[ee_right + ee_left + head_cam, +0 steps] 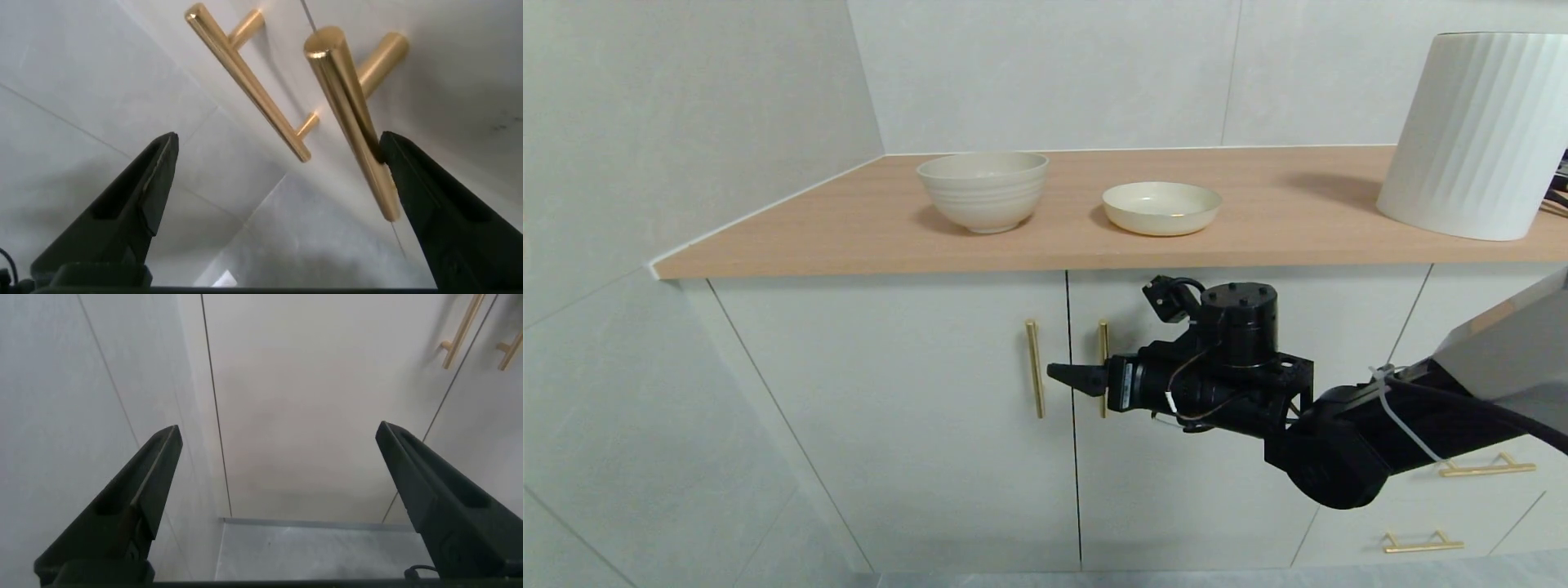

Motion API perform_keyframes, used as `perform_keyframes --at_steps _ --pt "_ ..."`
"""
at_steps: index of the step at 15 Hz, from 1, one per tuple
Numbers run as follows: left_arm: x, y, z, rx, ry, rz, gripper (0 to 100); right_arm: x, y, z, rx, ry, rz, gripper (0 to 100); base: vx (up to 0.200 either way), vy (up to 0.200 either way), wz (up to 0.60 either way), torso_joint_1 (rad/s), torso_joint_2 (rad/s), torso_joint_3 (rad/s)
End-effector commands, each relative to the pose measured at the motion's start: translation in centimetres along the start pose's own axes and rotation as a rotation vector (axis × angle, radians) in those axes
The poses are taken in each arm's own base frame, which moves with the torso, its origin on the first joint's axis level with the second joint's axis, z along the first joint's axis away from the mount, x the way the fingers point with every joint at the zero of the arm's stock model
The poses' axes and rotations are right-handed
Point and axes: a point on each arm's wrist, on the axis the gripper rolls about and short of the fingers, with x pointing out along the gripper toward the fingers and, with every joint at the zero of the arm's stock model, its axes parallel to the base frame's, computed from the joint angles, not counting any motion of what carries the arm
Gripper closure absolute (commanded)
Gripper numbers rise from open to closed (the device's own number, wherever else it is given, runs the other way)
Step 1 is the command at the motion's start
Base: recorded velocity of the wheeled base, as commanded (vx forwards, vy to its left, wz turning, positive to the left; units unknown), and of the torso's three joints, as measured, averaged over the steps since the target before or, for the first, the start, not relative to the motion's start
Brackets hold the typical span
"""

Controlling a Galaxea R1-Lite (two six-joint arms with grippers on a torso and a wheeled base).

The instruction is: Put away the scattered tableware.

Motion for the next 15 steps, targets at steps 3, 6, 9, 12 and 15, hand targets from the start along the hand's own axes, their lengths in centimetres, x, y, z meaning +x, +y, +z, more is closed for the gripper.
perform_keyframes --at_steps 3,6,9,12,15 --pt "0.0 0.0 0.0 -0.001 -0.001 0.000 0 0.0 1.1 -0.8 0.008 0.024 0.030 0 0.000 0.000 0.00 0.000 0.00 0.000" --pt "0.0 0.0 0.0 -0.001 -0.001 -0.001 0 -0.3 1.9 -1.5 0.004 0.037 0.052 0 0.000 0.000 0.00 0.000 0.00 0.000" --pt "0.0 0.0 0.0 -0.001 -0.001 0.000 0 -1.9 2.7 -2.6 -0.002 0.042 0.075 0 0.000 0.000 0.00 0.000 0.00 0.000" --pt "0.0 0.0 0.0 -0.001 -0.001 0.000 0 -4.1 3.6 -4.0 -0.006 0.067 0.096 0 0.000 0.000 0.00 0.000 0.00 0.000" --pt "0.0 0.0 0.0 -0.001 -0.001 0.000 0 -6.3 4.5 -4.4 -0.008 0.076 0.117 0 0.000 0.000 0.00 0.000 0.00 0.000"
